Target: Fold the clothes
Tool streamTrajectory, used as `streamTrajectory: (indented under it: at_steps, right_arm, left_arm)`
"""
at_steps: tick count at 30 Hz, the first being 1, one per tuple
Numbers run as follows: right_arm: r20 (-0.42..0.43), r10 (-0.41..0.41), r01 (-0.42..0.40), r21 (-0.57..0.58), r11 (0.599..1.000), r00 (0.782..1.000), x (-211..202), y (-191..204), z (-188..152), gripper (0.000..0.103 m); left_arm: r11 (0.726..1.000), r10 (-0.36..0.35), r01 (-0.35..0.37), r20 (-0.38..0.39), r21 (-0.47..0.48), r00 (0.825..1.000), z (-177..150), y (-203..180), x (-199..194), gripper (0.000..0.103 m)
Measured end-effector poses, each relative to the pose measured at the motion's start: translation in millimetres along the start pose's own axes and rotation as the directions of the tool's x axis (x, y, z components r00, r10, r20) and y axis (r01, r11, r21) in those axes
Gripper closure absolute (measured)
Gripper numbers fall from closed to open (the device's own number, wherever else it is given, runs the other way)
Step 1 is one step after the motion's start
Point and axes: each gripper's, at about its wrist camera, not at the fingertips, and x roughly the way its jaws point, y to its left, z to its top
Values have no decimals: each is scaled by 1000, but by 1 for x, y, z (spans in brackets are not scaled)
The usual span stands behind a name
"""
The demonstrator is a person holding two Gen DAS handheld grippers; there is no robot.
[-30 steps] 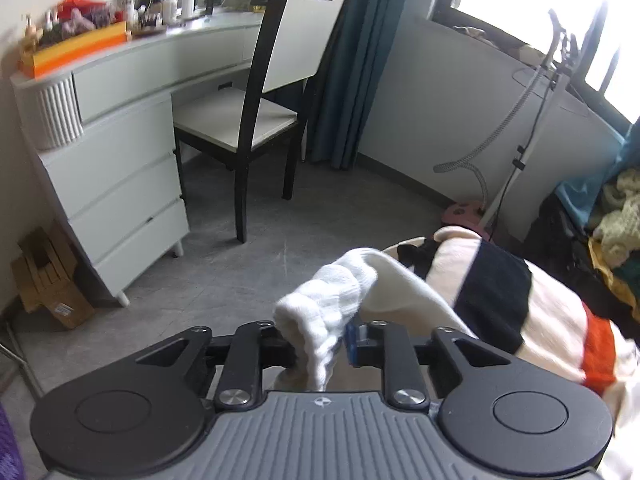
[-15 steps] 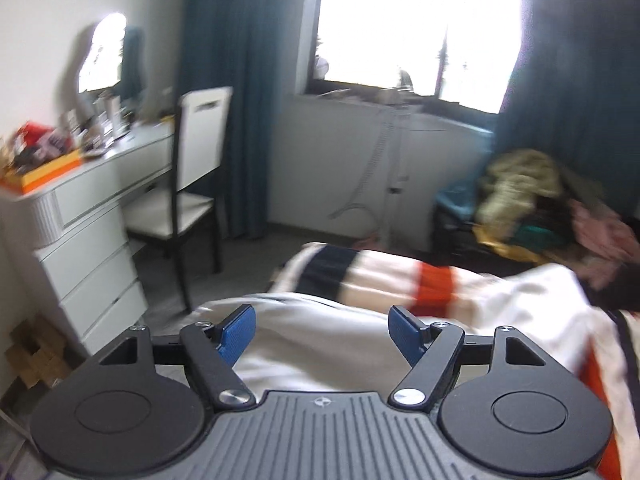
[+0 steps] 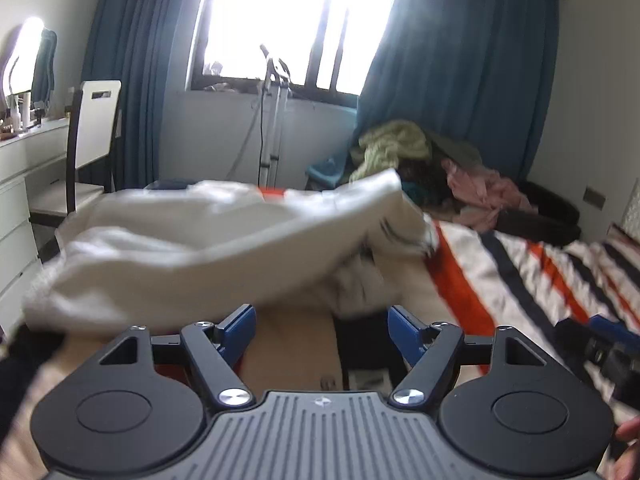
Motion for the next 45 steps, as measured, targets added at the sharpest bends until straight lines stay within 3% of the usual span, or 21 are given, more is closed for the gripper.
streamTrajectory:
  at_steps: [4, 7, 10, 14, 29, 40, 45]
  right_arm:
    - [-42, -84, 87, 60, 994, 996, 7, -25, -14, 13]
    - [-56, -66, 74, 157, 985, 996, 15, -34, -15, 14]
    - [-40, -70, 75, 134, 988, 997, 22, -32, -23, 14]
    - [-48, -69, 74, 121, 990, 996, 21, -28, -25, 14]
    - [-76, -114, 125, 157, 980, 991, 12, -32, -29, 14]
    - [-75, -151, 163, 194, 967, 986, 5, -41, -28, 14]
    - [-88, -176, 191, 219, 957, 981, 4, -48, -29, 14]
  left_arm:
    - [999, 19, -20, -15, -29, 1000, -29, -1, 20, 29]
    - [996, 90, -90, 22, 9, 996, -29, 2, 29, 27]
    - [991, 124, -126, 37, 35, 992, -31, 2, 32, 21]
    - [990, 131, -131, 3, 43, 991, -29, 2, 48, 21]
    - [982, 173, -172, 1, 79, 985, -38, -2, 61, 22]
    - [964, 197, -191, -12, 185, 980, -41, -11, 76, 21]
    - [949, 182, -175, -2, 261, 983, -27, -17, 98, 18]
